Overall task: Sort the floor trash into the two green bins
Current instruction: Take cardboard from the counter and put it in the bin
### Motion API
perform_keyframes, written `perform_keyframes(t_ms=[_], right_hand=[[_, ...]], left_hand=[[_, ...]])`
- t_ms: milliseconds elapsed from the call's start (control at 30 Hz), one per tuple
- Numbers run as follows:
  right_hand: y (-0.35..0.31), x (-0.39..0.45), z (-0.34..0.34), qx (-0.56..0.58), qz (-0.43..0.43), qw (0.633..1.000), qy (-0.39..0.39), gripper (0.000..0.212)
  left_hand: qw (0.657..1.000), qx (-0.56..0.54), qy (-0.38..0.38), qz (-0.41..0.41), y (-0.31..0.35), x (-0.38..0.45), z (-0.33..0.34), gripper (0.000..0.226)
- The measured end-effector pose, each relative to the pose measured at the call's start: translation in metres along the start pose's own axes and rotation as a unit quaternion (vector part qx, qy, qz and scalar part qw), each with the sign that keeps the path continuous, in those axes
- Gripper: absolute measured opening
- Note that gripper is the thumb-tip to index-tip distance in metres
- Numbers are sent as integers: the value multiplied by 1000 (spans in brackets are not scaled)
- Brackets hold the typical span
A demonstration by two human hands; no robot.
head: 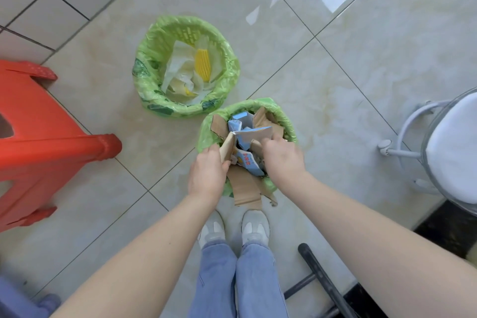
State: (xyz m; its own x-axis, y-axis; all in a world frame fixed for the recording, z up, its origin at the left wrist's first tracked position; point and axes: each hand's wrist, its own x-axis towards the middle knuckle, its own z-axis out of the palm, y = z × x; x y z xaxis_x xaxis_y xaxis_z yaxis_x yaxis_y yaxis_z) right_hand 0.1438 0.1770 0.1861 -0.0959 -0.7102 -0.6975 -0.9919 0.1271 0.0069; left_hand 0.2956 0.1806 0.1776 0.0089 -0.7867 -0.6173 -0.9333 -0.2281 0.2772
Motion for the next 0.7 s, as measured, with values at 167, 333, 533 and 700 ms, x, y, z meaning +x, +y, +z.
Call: perform_keyframes(t_ms=[167,333,533,700], right_hand=[[4,11,8,32,10,999,-9,36],[10,8,8,95,14,995,-1,21],[21,-25,-9,165,53,985,19,33],[27,-49,-23,163,58,984,31,36]], left_hand=[[999,15,-22,22,-6,10,15,26],[998,-32,-43,17,-14,5,10,39],[996,-76,-35,12,-21,-12,-12,60],[996,-79,-32,-2,-23,-25,-25,67]])
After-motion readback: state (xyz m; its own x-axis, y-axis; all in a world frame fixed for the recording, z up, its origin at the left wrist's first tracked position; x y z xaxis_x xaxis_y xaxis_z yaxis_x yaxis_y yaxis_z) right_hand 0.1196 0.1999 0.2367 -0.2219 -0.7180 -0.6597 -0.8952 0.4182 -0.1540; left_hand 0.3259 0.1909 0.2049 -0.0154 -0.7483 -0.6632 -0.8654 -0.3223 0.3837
